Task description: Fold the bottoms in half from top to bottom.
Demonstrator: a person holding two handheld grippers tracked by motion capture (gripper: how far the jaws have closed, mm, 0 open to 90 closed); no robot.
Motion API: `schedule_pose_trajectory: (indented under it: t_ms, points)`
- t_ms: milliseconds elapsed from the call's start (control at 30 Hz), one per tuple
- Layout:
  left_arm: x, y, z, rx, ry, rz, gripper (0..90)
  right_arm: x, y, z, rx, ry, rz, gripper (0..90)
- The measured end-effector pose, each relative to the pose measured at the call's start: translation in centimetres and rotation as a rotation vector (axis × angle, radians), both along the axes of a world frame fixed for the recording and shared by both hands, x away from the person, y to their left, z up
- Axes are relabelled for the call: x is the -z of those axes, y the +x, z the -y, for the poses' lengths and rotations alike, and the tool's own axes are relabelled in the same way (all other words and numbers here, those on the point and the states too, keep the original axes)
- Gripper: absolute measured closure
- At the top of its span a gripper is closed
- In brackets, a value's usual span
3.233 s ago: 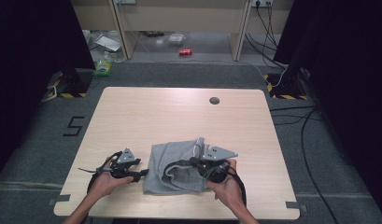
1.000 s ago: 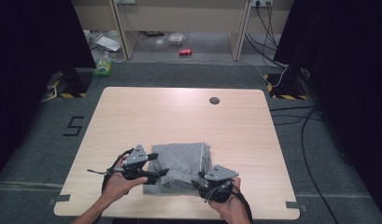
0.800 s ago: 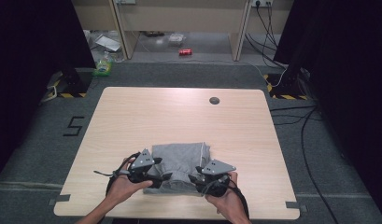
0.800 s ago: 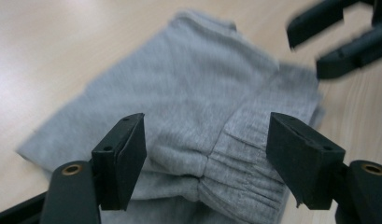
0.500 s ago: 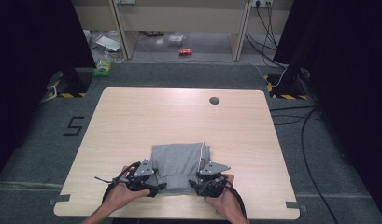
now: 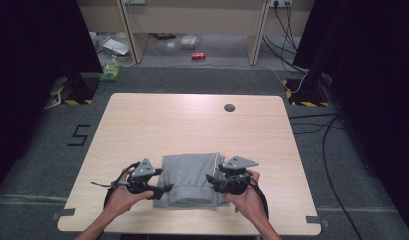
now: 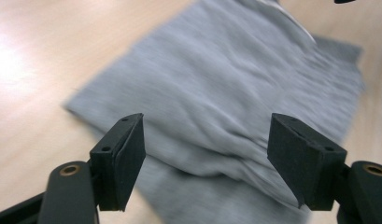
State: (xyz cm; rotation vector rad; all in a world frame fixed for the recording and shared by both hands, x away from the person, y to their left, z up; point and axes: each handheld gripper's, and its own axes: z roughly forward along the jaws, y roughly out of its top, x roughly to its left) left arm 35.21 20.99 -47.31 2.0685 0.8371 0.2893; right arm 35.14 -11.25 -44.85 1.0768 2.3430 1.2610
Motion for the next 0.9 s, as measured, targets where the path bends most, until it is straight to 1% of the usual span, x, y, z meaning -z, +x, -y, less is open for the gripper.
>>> schedule_pose_trajectory:
  t_ms: [67, 133, 167, 200, 233, 367, 533, 633, 733, 900]
  points:
    - [-0.3, 1.1, -0.6, -0.034, -0.002, -0.002, 27.2, -0.3, 1.0, 0.3, 0.018, -0.004, 0.014, 40.5]
    - [-0.3, 2.1, -1.0, -0.063, 0.004, -0.004, 27.2, -0.4, 2.3, 0.6, 0.047, -0.012, 0.019, 42.1]
    - [-0.2, 2.5, -1.2, -0.074, 0.003, -0.007, 27.3, -0.4, 2.9, 0.8, 0.051, -0.016, 0.017, 42.2]
    - [-0.1, 3.1, -1.4, -0.084, 0.001, -0.022, 27.3, -0.3, 3.3, 0.8, 0.053, -0.018, 0.01, 42.2]
    - [0.0, 3.5, -1.5, -0.094, -0.002, -0.028, 27.4, -0.2, 3.9, 1.0, 0.061, -0.015, 0.001, 42.4]
    - [0.3, 5.0, -1.7, -0.12, -0.006, -0.046, 27.5, 0.4, 5.5, 1.3, 0.079, -0.025, -0.017, 44.3]
    - [0.9, 6.6, -1.8, -0.146, -0.007, -0.077, 27.6, 1.1, 7.1, 1.9, 0.124, -0.026, -0.029, 45.9]
    - [1.2, 7.3, -1.9, -0.156, -0.005, -0.096, 27.6, 1.4, 7.8, 2.1, 0.143, -0.025, -0.04, 45.9]
    - [1.3, 7.6, -1.9, -0.162, -0.012, -0.104, 27.7, 1.6, 8.3, 2.0, 0.15, -0.017, -0.047, 46.0]
    - [1.4, 8.0, -2.1, -0.163, -0.018, -0.118, 27.7, 2.0, 8.6, 1.8, 0.145, -0.019, -0.055, 46.1]
